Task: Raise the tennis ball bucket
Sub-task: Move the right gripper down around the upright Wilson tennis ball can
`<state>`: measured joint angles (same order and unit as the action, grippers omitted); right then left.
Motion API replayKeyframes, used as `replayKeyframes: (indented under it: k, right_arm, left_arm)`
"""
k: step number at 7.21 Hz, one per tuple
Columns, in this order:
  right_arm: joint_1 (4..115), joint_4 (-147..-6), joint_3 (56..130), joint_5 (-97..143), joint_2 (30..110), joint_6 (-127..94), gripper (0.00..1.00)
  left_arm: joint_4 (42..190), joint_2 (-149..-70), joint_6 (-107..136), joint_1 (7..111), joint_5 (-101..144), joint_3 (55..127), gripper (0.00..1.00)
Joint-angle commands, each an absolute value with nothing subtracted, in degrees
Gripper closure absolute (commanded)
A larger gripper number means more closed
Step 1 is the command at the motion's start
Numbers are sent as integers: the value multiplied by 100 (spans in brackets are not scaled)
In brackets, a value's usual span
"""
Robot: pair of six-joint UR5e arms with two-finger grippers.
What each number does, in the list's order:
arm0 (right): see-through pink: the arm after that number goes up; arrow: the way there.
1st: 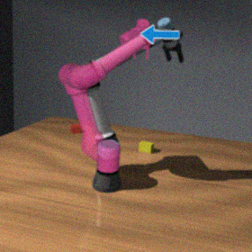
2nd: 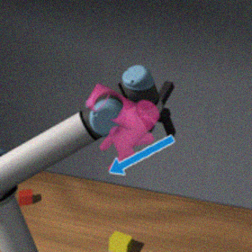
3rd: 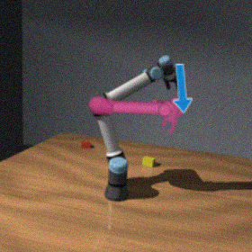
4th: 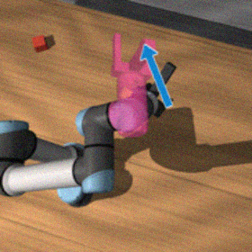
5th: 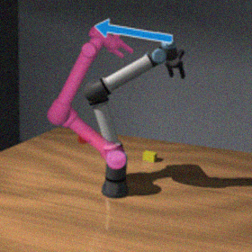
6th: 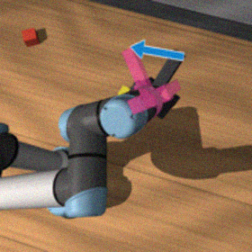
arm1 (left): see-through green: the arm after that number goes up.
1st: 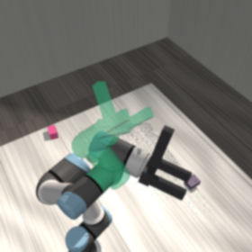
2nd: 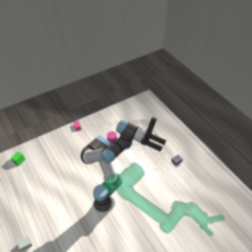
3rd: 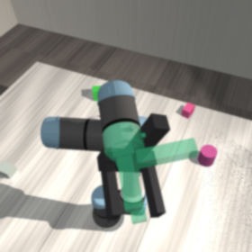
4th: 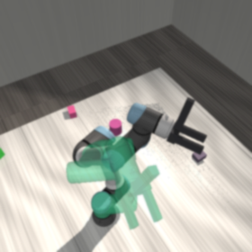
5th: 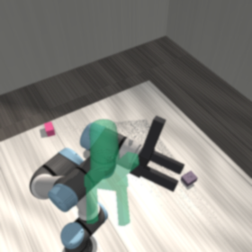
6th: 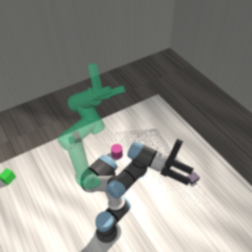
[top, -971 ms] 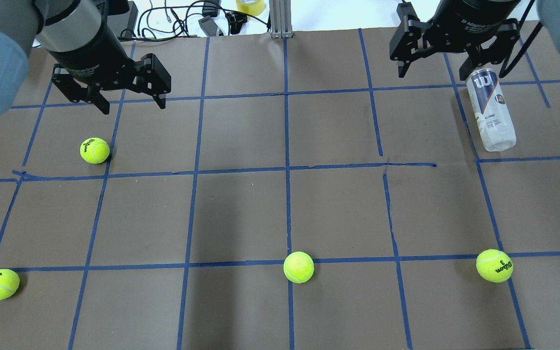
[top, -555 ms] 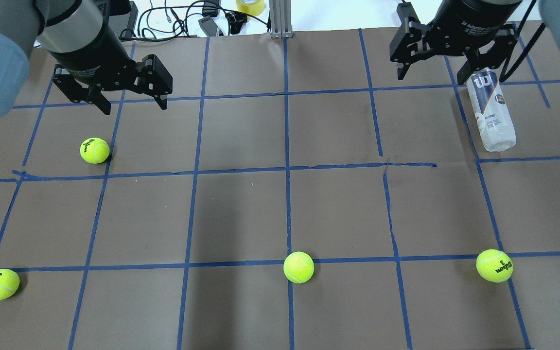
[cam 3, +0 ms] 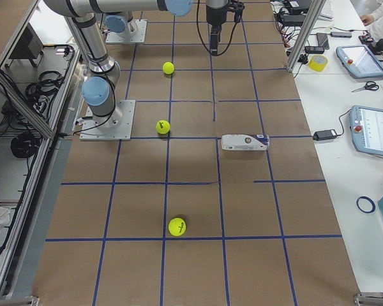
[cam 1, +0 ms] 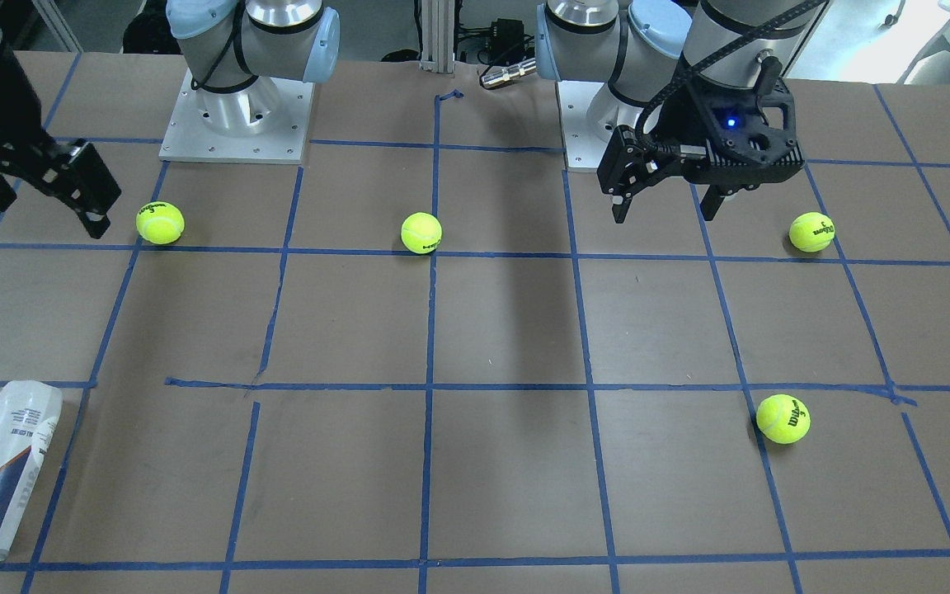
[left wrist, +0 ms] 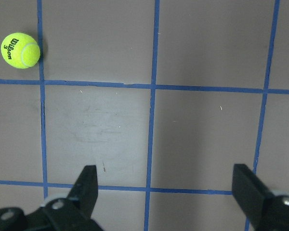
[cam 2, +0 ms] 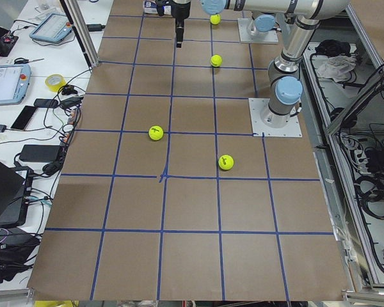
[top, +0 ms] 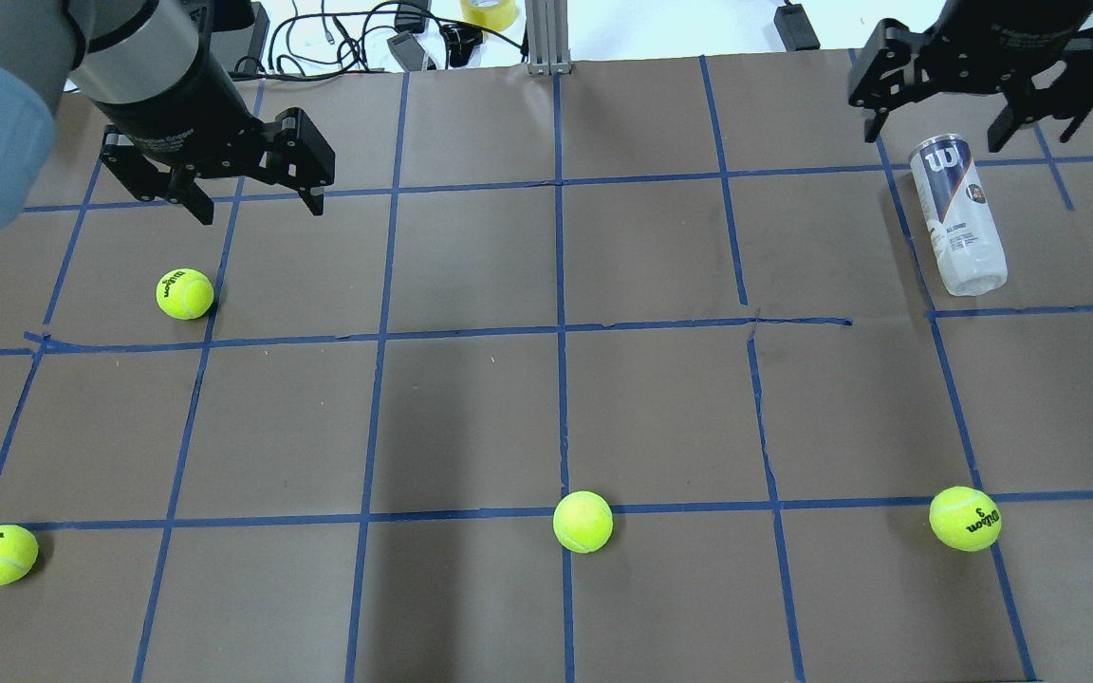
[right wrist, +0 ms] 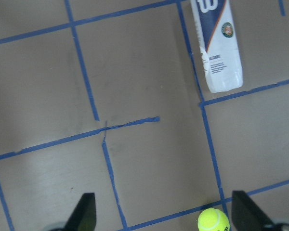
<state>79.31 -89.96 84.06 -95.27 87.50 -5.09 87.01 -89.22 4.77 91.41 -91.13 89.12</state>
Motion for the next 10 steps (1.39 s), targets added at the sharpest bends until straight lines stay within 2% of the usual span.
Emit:
replayKeyframes:
  k: [1, 5, 10]
  right_arm:
    - [7149, -9122, 8420, -9562, 8064, 120, 0]
    - [6654, -11324, 8367, -9546, 6419, 817, 0]
    - [6618, -12182, 8411, -9255, 5660, 817, 0]
  left_arm:
    - [8701, -8921, 483, 9141, -9105, 8912, 0]
    - [8701, -8921, 483, 9141, -9114, 8912, 0]
    - [8684, -8930, 483, 9141, -9114, 8921, 0]
